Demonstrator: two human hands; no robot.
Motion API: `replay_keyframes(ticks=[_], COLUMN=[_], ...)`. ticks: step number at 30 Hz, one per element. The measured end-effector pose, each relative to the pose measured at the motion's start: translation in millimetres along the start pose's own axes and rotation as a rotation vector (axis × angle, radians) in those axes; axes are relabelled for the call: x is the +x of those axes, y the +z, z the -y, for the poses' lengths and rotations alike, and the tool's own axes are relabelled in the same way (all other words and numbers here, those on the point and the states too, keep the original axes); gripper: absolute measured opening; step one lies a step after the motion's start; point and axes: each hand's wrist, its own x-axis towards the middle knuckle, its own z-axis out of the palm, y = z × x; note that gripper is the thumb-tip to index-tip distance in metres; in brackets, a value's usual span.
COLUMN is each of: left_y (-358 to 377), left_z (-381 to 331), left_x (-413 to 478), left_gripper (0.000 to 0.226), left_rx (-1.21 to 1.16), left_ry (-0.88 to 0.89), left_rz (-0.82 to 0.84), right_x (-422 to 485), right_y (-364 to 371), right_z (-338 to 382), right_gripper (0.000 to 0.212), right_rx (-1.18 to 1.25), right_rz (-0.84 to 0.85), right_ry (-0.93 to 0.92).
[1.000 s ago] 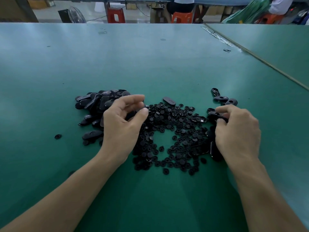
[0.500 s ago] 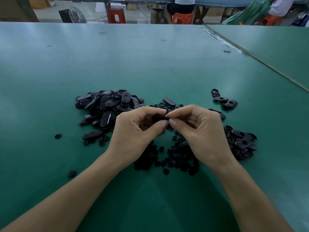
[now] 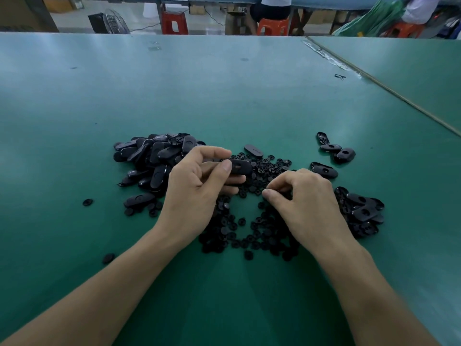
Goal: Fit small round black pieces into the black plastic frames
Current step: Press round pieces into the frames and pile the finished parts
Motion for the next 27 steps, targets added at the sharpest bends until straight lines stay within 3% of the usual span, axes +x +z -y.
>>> replay_keyframes(ticks=[12, 19, 27], left_y=[-2, -3, -4], left_z=[2, 2, 1], left_x=[-1, -2, -3], left_gripper=[0.018, 0.018, 0.018], left_rx=[0.062, 0.072, 0.082], left_ry=[0.044, 0.038, 0.014], left_rz=[-0.033, -0.036, -0.032], right_x=[-1, -2, -5], right_y=[2, 3, 4], right_z=[7, 11, 18], right_gripper=[0.013, 0.019, 0.016], right_rx=[0.298, 0.418, 0.574], right_rz=[-0.088, -0.221, -0.156], right_ry=[-0.081, -0.073, -0.109])
